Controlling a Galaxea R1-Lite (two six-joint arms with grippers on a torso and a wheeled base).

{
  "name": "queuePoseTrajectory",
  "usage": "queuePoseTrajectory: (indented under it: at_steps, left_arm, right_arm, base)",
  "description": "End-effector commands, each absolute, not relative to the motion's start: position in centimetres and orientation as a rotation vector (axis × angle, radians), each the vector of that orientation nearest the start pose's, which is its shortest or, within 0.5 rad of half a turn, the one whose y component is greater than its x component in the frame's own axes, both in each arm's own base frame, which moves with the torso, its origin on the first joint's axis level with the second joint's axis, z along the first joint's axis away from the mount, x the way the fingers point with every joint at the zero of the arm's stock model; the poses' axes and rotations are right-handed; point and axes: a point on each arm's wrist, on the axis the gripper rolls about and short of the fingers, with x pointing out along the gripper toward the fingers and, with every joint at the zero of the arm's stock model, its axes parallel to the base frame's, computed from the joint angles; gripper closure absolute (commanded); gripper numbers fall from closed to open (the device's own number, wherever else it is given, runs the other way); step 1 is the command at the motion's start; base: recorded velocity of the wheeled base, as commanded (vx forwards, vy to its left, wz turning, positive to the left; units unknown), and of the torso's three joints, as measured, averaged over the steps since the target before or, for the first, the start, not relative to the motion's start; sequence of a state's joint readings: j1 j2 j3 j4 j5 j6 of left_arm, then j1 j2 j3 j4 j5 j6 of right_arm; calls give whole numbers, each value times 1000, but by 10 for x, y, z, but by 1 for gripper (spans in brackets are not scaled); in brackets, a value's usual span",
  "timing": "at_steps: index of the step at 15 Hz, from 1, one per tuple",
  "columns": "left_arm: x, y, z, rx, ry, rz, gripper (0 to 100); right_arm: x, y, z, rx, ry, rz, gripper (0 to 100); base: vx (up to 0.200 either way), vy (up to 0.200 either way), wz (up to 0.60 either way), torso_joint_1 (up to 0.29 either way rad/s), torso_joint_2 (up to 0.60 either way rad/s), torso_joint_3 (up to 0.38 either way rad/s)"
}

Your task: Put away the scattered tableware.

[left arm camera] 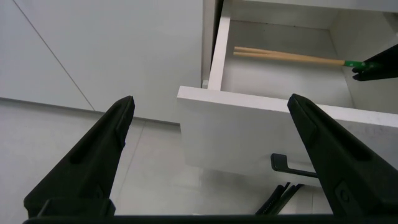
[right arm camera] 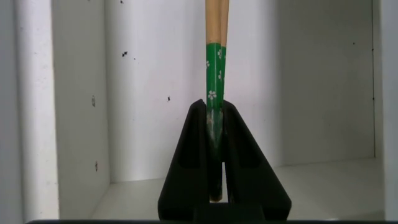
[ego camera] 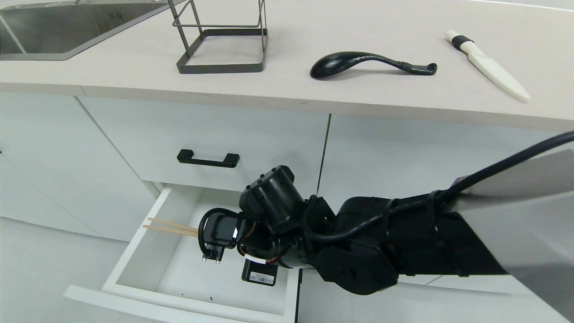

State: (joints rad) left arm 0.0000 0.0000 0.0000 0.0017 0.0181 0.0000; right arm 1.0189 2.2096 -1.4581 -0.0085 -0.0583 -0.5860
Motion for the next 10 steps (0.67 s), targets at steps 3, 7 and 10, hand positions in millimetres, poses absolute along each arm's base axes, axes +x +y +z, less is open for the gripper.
queuePoseTrajectory:
  at_steps: [3,7,10]
  left_arm:
    - [-23,0,75,0,3,18,0]
    - [-23,0,75,0,3,18,0]
    - [-23,0,75,0,3,18,0]
  right_arm:
    - [240,367,84,-930,448,1085,100]
    - [247,369,69,-936,477,1079,100]
    - [253,371,60,-937,493,1072,100]
  base:
    - [0,0,0,0,0,0]
    - [0,0,0,0,0,0]
    - [0,0,0,0,0,0]
